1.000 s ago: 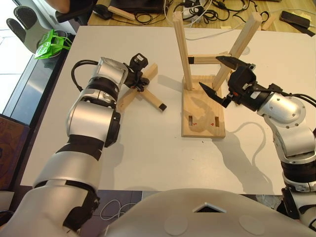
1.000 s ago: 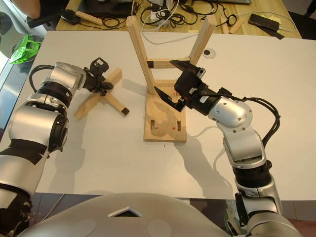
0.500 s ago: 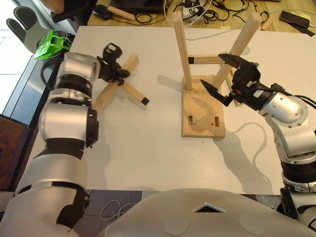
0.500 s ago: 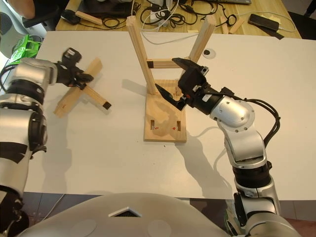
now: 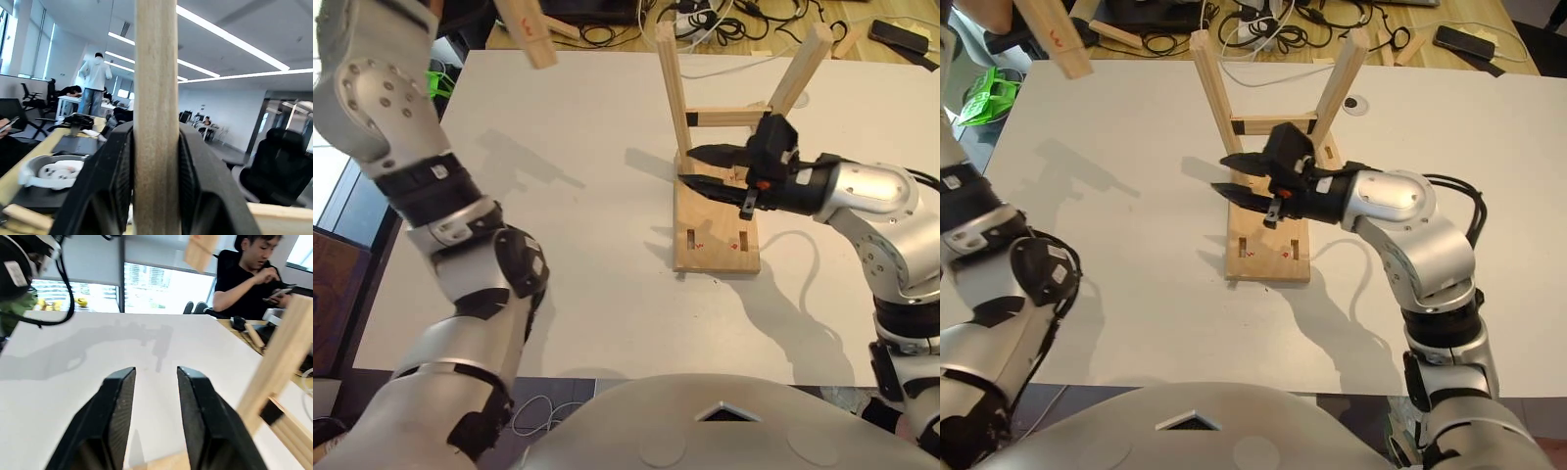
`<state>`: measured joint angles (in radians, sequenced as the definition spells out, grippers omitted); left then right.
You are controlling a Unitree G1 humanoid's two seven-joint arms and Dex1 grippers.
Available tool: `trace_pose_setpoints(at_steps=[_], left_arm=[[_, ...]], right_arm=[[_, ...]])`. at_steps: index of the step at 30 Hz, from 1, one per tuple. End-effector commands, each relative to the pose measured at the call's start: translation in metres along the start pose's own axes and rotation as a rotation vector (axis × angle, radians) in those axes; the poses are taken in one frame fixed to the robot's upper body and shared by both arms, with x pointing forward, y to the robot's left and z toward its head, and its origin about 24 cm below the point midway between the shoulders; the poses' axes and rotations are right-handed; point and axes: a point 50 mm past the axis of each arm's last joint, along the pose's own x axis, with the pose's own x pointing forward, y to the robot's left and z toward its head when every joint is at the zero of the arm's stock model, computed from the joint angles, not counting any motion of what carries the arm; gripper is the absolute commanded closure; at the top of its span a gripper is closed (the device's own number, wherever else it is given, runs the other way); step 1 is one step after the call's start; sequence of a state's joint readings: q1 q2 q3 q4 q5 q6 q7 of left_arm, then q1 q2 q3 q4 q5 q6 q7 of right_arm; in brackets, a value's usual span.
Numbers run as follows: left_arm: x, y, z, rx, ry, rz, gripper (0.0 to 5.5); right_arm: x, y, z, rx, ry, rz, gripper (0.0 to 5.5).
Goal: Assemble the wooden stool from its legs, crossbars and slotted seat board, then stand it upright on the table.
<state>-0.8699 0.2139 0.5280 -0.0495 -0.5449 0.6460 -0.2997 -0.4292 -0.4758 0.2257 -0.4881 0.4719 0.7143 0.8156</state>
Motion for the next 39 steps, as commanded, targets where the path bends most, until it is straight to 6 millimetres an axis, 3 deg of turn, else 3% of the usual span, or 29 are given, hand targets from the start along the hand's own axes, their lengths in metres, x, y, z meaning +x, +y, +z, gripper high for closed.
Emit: trace_pose_setpoints(at_steps=[1, 5, 9, 17, 29, 33, 39], left_arm=[[-0.004, -0.024, -0.011, -0.17, -0.074, -0.005, 4.46], [-0.006, -0.033, -0.016, -0.234, -0.08, -0.009, 4.46], [-0.01, -0.039, -0.016, -0.289, -0.081, -0.021, 4.46], [-0.02, -0.043, -0.021, -0.319, -0.039, -0.038, 4.46], [-0.025, -0.049, -0.027, -0.344, -0.018, -0.051, 4.46], [-0.018, -0.048, -0.016, -0.394, -0.113, -0.001, 4.46], [-0.013, -0.048, 0.002, -0.409, -0.217, 0.04, 4.46]], right_arm=[[0.046, -0.005, 0.036, 0.053, -0.159, 0.109, 4.73], [0.08, -0.016, 0.055, 0.047, -0.22, 0.06, 5.47], [0.094, -0.027, 0.05, -0.009, -0.185, -0.05, 5.5], [0.087, -0.066, 0.06, 0.06, -0.295, -0.284, 5.5], [0.083, -0.086, 0.066, 0.071, -0.315, -0.357, 5.5], [0.063, -0.056, 0.052, 0.092, -0.329, -0.136, 5.5], [-0.013, -0.025, 0.01, 0.172, -0.104, -0.019, 5.5]])
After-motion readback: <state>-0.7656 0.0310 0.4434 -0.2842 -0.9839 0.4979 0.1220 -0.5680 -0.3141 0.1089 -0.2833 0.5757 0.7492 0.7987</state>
